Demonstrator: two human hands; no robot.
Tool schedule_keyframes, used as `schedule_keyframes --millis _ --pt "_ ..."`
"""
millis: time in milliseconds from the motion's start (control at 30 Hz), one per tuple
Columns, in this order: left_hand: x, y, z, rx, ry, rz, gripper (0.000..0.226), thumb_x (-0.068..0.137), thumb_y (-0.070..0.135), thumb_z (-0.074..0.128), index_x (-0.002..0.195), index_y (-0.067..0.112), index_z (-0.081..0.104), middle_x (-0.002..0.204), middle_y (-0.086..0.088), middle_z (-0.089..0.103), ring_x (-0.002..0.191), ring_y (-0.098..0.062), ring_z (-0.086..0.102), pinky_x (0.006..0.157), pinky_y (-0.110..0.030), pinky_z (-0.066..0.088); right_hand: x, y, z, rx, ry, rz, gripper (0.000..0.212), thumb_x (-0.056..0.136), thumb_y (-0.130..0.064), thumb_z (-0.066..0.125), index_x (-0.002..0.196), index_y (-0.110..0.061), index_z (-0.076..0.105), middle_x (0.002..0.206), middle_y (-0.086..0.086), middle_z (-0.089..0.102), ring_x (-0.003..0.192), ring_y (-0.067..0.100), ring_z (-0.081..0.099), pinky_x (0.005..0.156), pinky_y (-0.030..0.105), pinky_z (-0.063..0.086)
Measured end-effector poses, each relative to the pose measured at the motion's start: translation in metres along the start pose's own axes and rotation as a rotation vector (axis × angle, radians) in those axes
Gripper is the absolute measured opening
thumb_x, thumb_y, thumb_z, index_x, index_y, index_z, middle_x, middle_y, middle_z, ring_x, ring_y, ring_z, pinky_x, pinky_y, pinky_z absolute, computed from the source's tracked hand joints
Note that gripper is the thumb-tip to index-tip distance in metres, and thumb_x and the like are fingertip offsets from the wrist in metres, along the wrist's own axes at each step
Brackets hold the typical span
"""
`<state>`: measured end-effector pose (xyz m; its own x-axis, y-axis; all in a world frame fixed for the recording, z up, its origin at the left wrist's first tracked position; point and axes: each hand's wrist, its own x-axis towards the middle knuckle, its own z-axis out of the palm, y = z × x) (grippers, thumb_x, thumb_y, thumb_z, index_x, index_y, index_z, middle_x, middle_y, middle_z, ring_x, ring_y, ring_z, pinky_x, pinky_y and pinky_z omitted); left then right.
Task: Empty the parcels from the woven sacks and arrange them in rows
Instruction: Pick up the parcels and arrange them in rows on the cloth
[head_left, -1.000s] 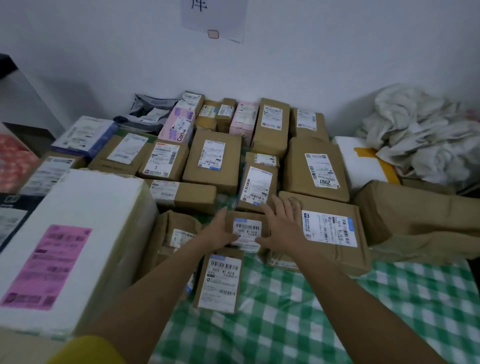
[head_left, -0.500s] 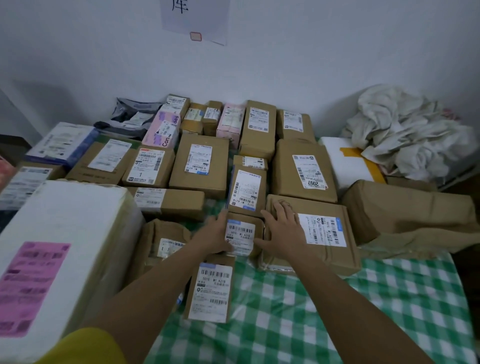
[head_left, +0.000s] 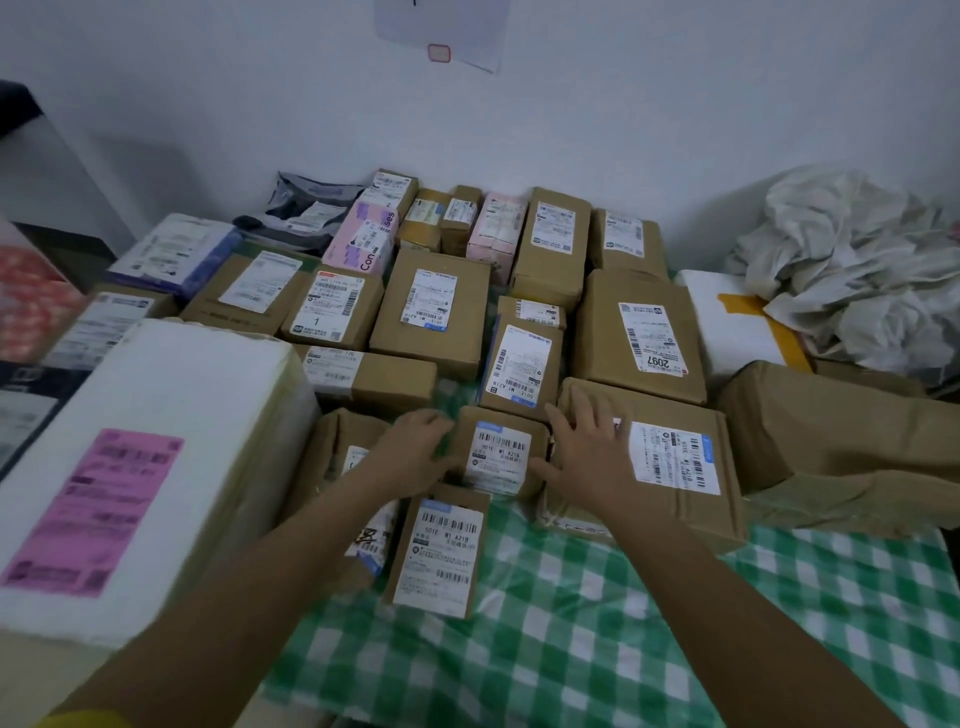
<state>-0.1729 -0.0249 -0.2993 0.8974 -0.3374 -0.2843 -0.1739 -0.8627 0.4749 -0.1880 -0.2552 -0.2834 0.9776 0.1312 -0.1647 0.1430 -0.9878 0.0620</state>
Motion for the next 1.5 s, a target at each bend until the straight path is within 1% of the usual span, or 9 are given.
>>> schedule_keyframes --millis 100,267,467,600,833,1000,1267,1400,1500 --pt "-0.021 -0.016 0.004 0.063 0.133 -0.09 0.049 0.097 0.027 0.048 0.144 0.017 0.036 0.152 -0.008 0.032 0.143 -0.026 0.019 0.118 -0.04 0.013 -0.008 -0.025 0.005 0.038 0.108 -0.257 0.072 0.082 -0.055 0.065 0.142 -0.021 0.046 0.154 0.017 0.03 0.146 0.038 0.016 0.114 0.066 0.003" --pt "-0.044 -0.039 0.024 0.123 0.203 -0.227 0.062 0.094 0.037 0.051 0.148 0.026 0.023 0.16 -0.009 0.0 0.147 -0.03 -0.008 0.118 -0.051 0.001 -0.04 -0.073 0.016 0.172 -0.293 -0.439 0.106 0.076 -0.075 0.057 0.154 -0.027 0.005 0.162 0.006 -0.008 0.148 0.028 -0.012 0.116 0.053 -0.01" --pt "-0.057 -0.059 0.024 -0.037 0.242 -0.367 0.104 0.083 0.051 0.064 0.152 0.022 -0.008 0.159 -0.01 -0.011 0.145 -0.035 -0.003 0.114 -0.055 0.015 -0.048 -0.092 0.043 0.057 -0.376 -0.491 0.133 0.061 -0.083 0.063 0.148 -0.034 -0.024 0.158 0.012 -0.026 0.144 0.034 -0.024 0.115 0.058 -0.01" --pt "-0.055 -0.065 0.018 -0.19 0.208 -0.396 0.103 0.085 0.046 0.065 0.151 0.026 -0.012 0.159 -0.007 -0.009 0.145 -0.036 0.003 0.113 -0.054 0.019 -0.048 -0.097 0.043 0.032 -0.365 -0.498 0.13 0.064 -0.077 0.067 0.149 -0.035 -0.023 0.158 0.016 -0.023 0.145 0.037 -0.02 0.112 0.056 -0.014" --pt "-0.059 -0.065 0.012 -0.171 0.182 -0.447 0.092 0.09 0.038 0.059 0.151 0.028 -0.01 0.159 -0.007 -0.006 0.143 -0.04 0.006 0.109 -0.056 0.028 -0.04 -0.106 0.031 0.009 -0.281 -0.553 0.127 0.065 -0.072 0.071 0.15 -0.035 -0.016 0.159 0.017 -0.009 0.146 0.036 -0.009 0.116 0.055 -0.009" --pt "-0.058 -0.063 0.009 -0.17 0.156 -0.47 0.093 0.089 0.033 0.058 0.151 0.026 -0.011 0.158 -0.008 -0.003 0.142 -0.04 0.008 0.108 -0.056 0.028 -0.033 -0.106 0.034 0.018 -0.278 -0.54 0.126 0.064 -0.072 0.071 0.153 -0.033 -0.01 0.16 0.019 -0.007 0.146 0.034 -0.009 0.112 0.049 -0.017" --pt "-0.044 -0.061 -0.007 -0.025 0.008 -0.43 0.089 0.086 0.038 0.06 0.151 0.033 0.0 0.157 -0.007 -0.021 0.144 -0.032 -0.018 0.115 -0.054 0.009 -0.032 -0.095 -0.006 0.137 -0.314 -0.567 0.123 0.068 -0.067 0.072 0.15 -0.038 -0.014 0.159 0.009 -0.017 0.145 0.031 -0.018 0.113 0.049 -0.014" --pt "-0.04 -0.064 -0.011 -0.128 -0.031 -0.451 0.096 0.082 0.033 0.066 0.152 0.033 0.0 0.157 -0.004 -0.024 0.144 -0.031 -0.019 0.115 -0.058 0.01 -0.027 -0.085 -0.042 0.224 -0.249 -0.538 0.118 0.068 -0.065 0.072 0.151 -0.04 -0.009 0.158 0.003 -0.014 0.145 0.026 -0.017 0.116 0.048 -0.005" --pt "-0.041 -0.061 -0.008 -0.204 -0.036 -0.485 0.112 0.078 0.049 0.071 0.15 0.03 -0.013 0.156 -0.007 -0.025 0.143 -0.035 -0.018 0.113 -0.063 0.013 -0.017 -0.082 -0.057 0.192 -0.163 -0.536 0.117 0.068 -0.067 0.07 0.151 -0.039 -0.008 0.158 0.005 -0.011 0.145 0.027 -0.013 0.116 0.047 -0.004"
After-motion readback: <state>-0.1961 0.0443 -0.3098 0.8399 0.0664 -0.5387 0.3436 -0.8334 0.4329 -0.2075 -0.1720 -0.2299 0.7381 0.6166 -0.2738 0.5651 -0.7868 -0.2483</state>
